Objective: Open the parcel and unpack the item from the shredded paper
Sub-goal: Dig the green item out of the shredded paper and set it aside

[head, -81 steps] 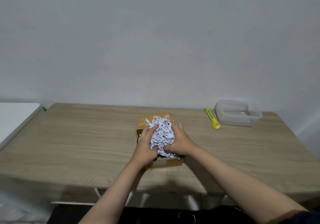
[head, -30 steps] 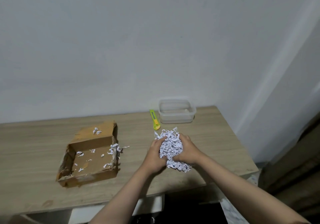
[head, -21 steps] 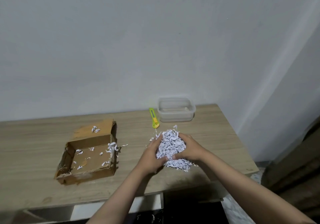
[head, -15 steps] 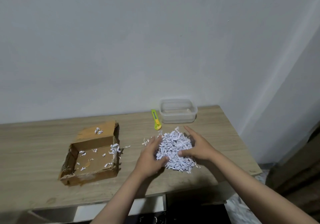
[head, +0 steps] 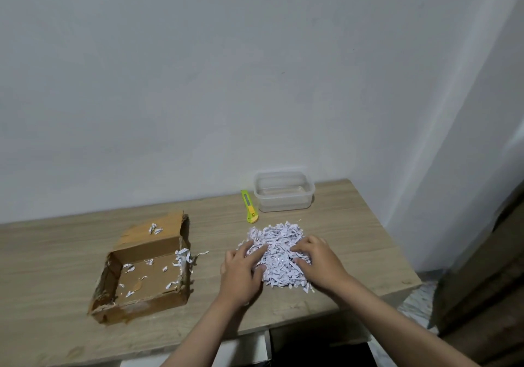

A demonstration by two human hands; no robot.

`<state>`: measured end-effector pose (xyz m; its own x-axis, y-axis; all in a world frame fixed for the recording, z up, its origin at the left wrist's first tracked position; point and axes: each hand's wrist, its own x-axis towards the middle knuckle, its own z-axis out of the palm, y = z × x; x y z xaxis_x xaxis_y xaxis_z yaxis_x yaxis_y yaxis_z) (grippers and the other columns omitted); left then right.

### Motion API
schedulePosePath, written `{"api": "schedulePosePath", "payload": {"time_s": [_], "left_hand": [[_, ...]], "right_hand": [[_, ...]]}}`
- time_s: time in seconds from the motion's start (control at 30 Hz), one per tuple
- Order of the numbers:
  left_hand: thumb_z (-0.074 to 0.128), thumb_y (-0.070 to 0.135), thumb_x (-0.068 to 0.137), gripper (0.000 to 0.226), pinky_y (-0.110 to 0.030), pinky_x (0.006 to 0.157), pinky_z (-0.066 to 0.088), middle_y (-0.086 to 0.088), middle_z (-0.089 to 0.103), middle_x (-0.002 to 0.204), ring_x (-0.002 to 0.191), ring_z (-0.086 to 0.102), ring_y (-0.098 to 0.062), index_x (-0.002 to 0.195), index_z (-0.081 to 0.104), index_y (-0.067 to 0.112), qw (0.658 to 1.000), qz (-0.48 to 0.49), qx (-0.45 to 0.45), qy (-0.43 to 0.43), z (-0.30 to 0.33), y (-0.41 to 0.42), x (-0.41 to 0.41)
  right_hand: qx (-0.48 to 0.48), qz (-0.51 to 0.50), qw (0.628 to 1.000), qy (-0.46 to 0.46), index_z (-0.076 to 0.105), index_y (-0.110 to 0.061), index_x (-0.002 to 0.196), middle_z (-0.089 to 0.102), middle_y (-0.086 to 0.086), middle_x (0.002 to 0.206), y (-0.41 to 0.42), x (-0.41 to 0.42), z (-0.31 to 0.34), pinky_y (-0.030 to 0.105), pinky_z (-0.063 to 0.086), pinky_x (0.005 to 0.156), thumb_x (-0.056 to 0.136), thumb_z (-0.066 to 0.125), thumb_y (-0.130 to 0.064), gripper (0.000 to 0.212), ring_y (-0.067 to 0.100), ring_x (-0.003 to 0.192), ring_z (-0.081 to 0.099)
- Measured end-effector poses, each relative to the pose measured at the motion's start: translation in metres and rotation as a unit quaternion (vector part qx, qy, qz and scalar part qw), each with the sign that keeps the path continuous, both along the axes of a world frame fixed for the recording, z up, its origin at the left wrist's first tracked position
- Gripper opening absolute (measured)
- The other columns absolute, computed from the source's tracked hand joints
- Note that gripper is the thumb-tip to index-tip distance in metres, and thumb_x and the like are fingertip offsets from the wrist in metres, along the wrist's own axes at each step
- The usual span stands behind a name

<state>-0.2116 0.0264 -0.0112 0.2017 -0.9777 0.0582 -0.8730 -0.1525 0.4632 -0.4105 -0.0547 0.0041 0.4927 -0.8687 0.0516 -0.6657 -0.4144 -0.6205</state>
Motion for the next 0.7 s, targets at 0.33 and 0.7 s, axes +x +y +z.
{"api": "schedulePosePath", "payload": {"time_s": [0.33,0.7], "left_hand": [[0.037,0.047,0.084,0.046,-0.043,0.107,0.010,0.020,0.021,0.152,0.134,0.020,-0.014,0.130,0.046,0.048,0.994,-0.011,-0.108,0.025,0.013,0.019,-0.014],[0.024,0.063,0.087,0.050,-0.058,0.111,0.008,0.017,-0.009,0.155,0.146,-0.001,-0.023,0.136,0.011,0.064,0.998,-0.027,0.029,-0.044,-0.028,0.039,0.000]], "right_hand": [[-0.112,-0.027,0.985,-0.132,0.069,-0.021,0.100,0.061,-0.007,0.091,0.022,0.008,0.010,0.023,0.043,0.079,0.083,0.062,-0.018,0.019,0.008,0.089,0.051],[-0.022,-0.026,0.999,0.001,0.069,-0.032,0.102,0.048,-0.013,0.090,0.036,-0.014,-0.019,0.031,0.043,0.086,0.081,0.059,-0.029,0.023,0.015,0.098,0.050]]}}
